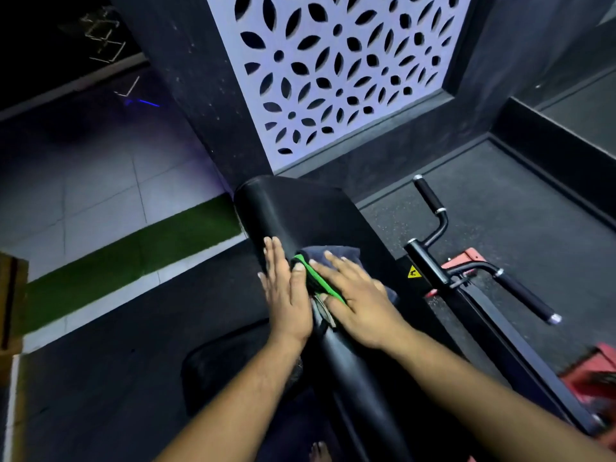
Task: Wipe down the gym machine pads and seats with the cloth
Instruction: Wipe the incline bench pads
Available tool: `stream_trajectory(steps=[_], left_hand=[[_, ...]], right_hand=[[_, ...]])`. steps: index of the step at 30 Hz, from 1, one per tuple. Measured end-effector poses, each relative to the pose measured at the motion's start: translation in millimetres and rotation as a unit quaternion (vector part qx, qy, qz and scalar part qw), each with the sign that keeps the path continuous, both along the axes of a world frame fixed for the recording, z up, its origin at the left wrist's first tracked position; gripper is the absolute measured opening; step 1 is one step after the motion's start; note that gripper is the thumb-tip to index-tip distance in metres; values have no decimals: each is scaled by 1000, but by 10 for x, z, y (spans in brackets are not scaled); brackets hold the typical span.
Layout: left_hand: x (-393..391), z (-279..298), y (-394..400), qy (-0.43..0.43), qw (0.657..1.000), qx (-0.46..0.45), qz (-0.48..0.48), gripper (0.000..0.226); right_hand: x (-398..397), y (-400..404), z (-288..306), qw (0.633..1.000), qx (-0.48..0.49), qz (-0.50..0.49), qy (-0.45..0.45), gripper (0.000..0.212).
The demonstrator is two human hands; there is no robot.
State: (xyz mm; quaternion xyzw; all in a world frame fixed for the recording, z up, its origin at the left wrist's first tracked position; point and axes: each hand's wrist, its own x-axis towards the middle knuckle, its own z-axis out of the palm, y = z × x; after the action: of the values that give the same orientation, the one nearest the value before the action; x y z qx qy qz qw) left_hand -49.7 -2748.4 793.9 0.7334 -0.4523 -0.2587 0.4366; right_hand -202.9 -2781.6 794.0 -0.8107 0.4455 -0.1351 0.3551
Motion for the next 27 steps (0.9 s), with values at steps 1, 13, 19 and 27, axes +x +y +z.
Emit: stream_trajectory(steps=[1,13,19,27], left_hand=[[-60,-30,95,-11,1000,-1,-13,79],[-279,69,482,-30,999,28,-36,88],[-488,71,796,-53,992,66,-89,90],[-506,115,1106,-79,985,41,-145,88]], right_hand=[[41,-54,9,1000,3,-9,13,61],[-471,542,-26,998,58,31,23,60],[-222,534,111,995,47,-51,69,59],[-755,1351,103,997,20,-42,56,66]])
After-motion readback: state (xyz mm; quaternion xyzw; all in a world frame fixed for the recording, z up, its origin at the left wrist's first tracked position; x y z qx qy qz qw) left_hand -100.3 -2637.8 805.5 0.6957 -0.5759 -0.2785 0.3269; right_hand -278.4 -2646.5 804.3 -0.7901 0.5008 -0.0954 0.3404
